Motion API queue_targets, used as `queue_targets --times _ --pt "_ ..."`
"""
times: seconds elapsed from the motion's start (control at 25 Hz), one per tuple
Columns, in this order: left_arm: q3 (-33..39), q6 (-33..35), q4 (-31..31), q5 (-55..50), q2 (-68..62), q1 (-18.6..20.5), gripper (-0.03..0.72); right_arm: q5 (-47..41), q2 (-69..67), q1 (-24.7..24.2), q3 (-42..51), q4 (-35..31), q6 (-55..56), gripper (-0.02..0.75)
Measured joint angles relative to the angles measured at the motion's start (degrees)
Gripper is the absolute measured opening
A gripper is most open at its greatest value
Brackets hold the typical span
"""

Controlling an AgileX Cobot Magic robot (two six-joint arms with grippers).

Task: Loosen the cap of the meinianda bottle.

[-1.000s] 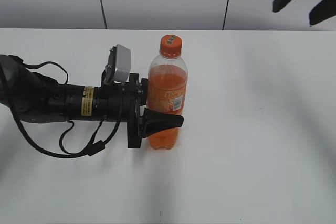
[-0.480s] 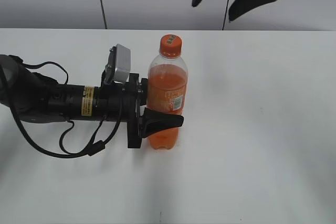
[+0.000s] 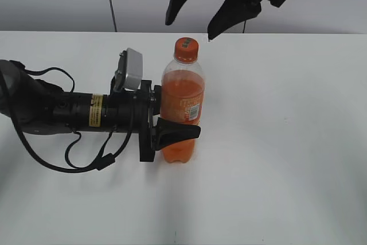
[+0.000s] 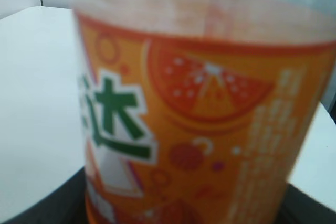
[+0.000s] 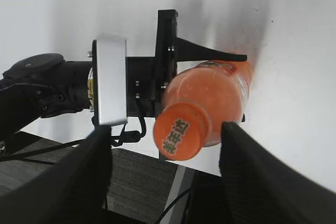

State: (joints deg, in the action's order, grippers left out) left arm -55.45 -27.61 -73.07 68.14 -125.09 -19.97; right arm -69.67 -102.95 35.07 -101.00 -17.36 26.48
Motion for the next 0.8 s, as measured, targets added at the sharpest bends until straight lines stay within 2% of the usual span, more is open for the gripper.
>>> queue_targets --times 0.68,0.8 --pt "0.0 0.0 0.06 -0.04 0.0 0.0 0.418 -0.02 -3.32 2.75 0.0 2.74 1.66 0.48" --pt "0.0 0.0 0.06 -0.04 0.0 0.0 0.418 -0.02 -3.44 2.75 0.0 2.78 1.66 0.461"
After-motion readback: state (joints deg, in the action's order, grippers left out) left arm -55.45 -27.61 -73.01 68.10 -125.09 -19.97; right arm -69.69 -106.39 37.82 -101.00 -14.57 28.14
